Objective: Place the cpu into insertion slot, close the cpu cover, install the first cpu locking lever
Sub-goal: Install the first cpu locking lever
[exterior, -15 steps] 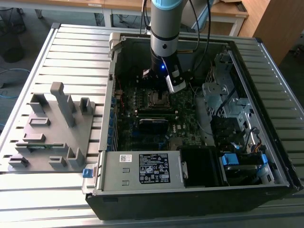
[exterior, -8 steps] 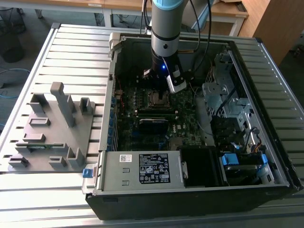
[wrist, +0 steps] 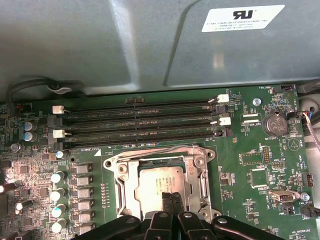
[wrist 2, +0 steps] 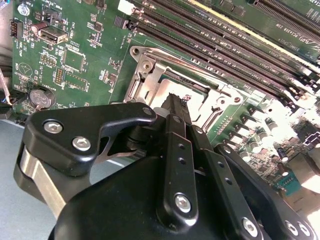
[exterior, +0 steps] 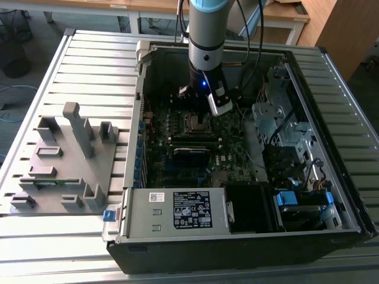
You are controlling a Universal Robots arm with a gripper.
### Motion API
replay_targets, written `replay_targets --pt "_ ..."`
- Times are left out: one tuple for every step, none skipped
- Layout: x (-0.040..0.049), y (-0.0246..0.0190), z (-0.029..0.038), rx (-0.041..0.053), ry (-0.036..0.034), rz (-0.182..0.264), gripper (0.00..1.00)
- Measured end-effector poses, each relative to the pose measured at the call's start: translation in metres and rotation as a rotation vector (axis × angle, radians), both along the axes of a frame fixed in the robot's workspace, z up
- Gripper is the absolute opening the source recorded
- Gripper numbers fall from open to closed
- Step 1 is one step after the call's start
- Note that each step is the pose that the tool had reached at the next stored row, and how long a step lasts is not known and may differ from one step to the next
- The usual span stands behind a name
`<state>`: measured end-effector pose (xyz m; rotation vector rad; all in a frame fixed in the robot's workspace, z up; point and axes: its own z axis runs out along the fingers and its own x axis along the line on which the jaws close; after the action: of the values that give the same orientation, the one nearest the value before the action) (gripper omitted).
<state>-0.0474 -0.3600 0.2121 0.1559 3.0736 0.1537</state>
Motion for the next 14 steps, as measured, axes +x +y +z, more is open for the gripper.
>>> replay_targets --pt "0.0 0.0 0.0 -0.0001 0.0 0.0 0.1" --pt "0.0 0.0001 0.0 -0.0037 0.0001 0.0 0.1" --pt "0.0001 0.0001 0.0001 -0.0137 0.0001 0.0 0.1" --pt "0.0001 0.0 0.0 -0.0272 0.0001 0.0 0.1" --pt "0.0 0.0 0.0 -0.0401 -0.0001 0.0 0.1" --pt "0.0 0.0 0.0 -0.0476 -0.0001 0.0 0.1" --pt "0.0 0.0 0.0 -0.0478 0.0 0.0 0.1" --pt "0.0 0.0 0.0 -0.0479 -0.0001 0.0 0.1" --pt "0.0 0.0 0.0 -0.0479 -0.0001 0.0 0.1" --pt "0.0 0.0001 0.0 -0.0479 -0.0001 0.0 0.1" --pt "0.0 0.0004 0.0 -0.048 0.0 0.0 0.1" --pt "0.0 0.0006 0.0 -0.0479 0.0 0.0 0.1" --pt "0.0 0.0009 -0.0001 -0.0477 0.0 0.0 0.1" --pt "-0.0001 0.0016 -0.0001 -0.0476 0.0 0.0 0.1"
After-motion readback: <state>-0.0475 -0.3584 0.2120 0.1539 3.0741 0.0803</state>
